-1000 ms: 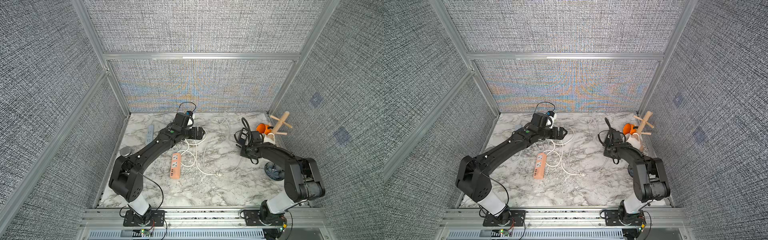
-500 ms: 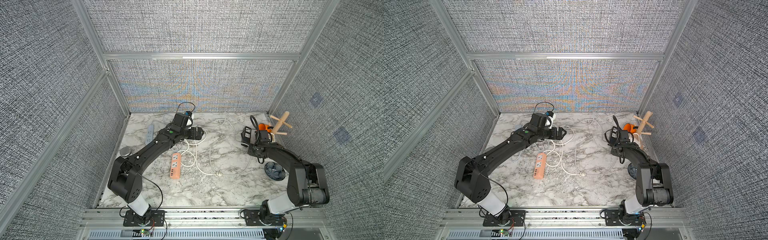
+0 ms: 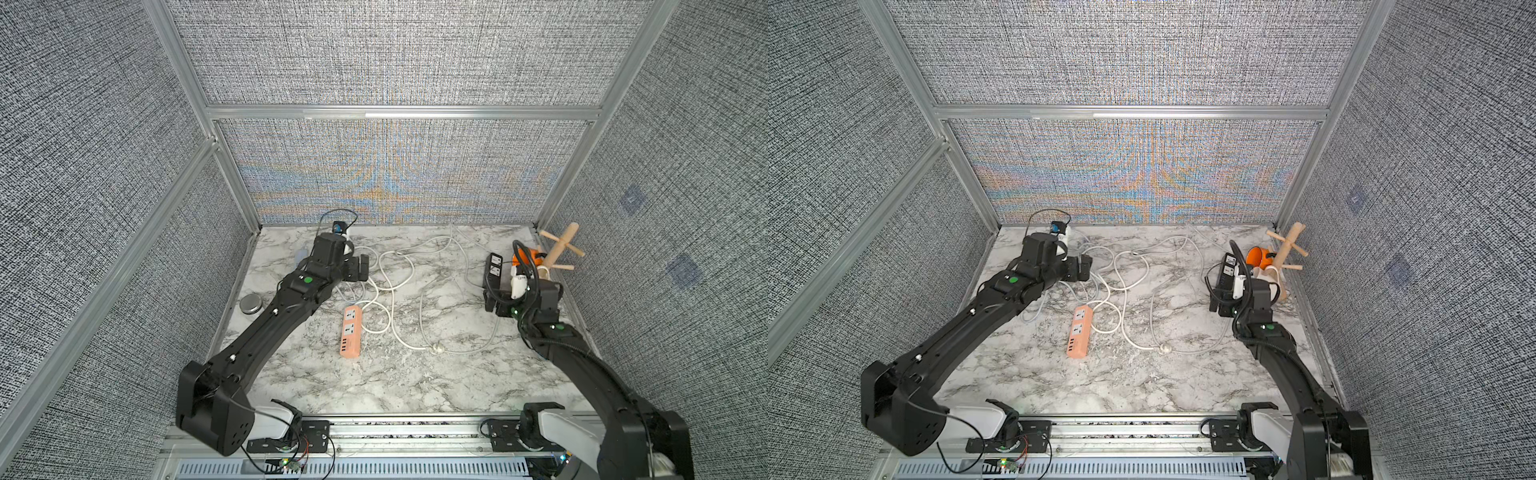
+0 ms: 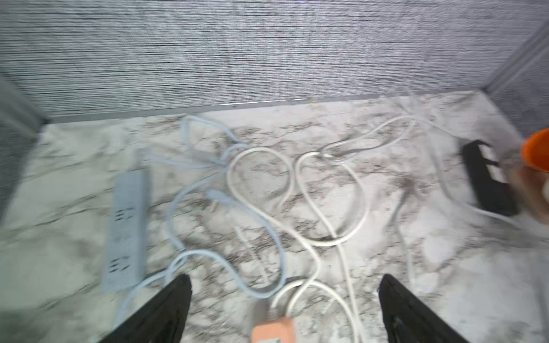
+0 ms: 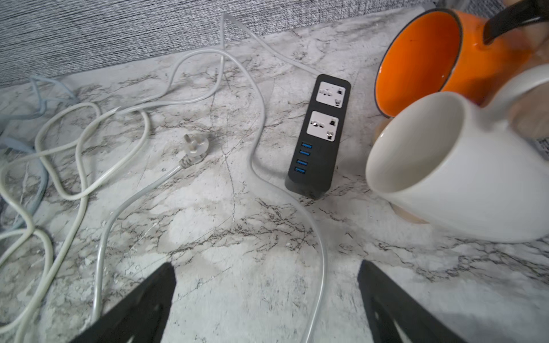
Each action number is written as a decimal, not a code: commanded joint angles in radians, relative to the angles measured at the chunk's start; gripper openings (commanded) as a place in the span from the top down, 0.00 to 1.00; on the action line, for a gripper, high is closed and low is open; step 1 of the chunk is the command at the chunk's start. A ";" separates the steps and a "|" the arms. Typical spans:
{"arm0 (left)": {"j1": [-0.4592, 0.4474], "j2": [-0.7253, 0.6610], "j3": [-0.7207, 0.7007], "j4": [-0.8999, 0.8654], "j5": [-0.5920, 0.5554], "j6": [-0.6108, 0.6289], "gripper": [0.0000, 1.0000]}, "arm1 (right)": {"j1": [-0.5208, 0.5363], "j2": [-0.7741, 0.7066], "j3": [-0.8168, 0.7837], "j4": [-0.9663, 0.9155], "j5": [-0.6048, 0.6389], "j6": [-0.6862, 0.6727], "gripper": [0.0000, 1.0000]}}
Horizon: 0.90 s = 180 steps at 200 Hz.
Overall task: Unwrap the cord wrapped around the power strip
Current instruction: Reset both arms
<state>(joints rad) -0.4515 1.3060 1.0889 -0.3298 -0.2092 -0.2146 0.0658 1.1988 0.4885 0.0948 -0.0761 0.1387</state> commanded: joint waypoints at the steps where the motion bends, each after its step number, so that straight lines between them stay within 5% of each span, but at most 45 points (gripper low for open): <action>1: 0.026 -0.078 -0.130 0.074 -0.283 0.092 0.01 | 0.037 -0.014 -0.073 0.298 0.134 -0.083 0.02; 47: 0.118 -0.205 -0.479 0.386 -0.390 0.166 0.01 | 0.074 0.030 -0.200 0.526 0.230 -0.174 0.02; 76: 0.230 -0.179 -0.641 0.655 -0.249 0.176 0.01 | 0.088 0.028 -0.268 0.735 0.247 -0.267 0.02; 109: 0.281 -0.023 -0.670 0.886 -0.152 0.189 0.00 | 0.086 0.113 -0.271 0.911 0.245 -0.310 0.02; 180: 0.308 0.129 -0.632 0.960 -0.055 0.192 0.00 | -0.015 0.278 -0.277 1.133 0.101 -0.206 0.02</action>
<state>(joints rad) -0.1524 1.4258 0.4603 0.5571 -0.3115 -0.0288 0.1062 1.4399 0.2226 1.0908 0.0986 -0.1265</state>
